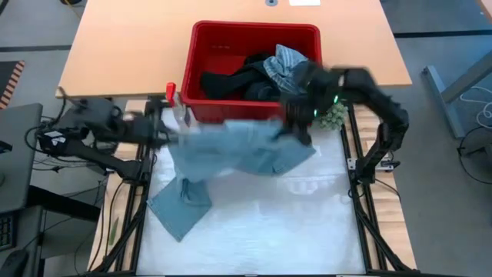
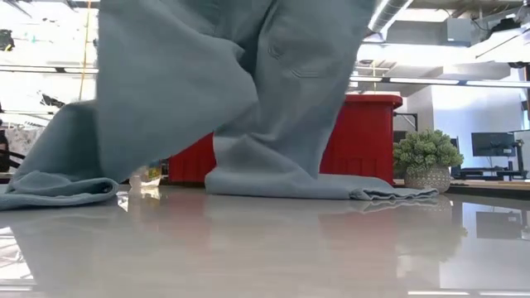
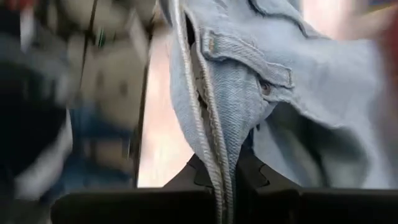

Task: Fold laundry
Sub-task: Fold the blue pants from the red laundry bin

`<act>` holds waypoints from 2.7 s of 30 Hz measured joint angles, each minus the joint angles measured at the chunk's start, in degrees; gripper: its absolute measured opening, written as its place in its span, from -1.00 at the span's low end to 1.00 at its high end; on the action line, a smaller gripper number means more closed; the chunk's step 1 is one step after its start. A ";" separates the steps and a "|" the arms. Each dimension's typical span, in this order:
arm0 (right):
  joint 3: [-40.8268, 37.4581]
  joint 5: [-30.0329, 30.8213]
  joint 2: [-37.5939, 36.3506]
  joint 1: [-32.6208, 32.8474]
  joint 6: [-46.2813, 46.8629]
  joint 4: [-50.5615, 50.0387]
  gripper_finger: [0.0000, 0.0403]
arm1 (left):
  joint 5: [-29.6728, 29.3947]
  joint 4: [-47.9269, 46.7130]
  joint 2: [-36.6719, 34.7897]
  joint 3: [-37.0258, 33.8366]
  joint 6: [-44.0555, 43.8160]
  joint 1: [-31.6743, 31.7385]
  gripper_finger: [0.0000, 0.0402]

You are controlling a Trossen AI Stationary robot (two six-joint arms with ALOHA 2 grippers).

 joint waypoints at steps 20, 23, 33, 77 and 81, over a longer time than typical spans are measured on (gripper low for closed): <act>-0.04 14.29 20.64 24.66 -32.25 -6.02 -0.80 | 5.34 1.06 24.77 -2.85 32.39 -8.31 -1.00; -0.02 15.28 21.39 25.17 -35.08 -6.01 -0.80 | 14.00 3.43 26.73 -2.87 36.25 -6.29 -1.00; 0.00 45.05 21.68 30.30 -44.08 -4.55 -0.80 | 22.85 8.51 27.59 -2.87 48.71 -3.47 -0.99; 0.00 68.32 21.66 35.85 -95.74 40.53 -0.72 | 38.40 1.15 18.26 -2.87 30.67 7.07 -0.99; 0.00 67.91 21.66 35.79 -95.73 42.42 -0.68 | 38.48 0.81 18.00 -2.85 29.40 8.12 -0.99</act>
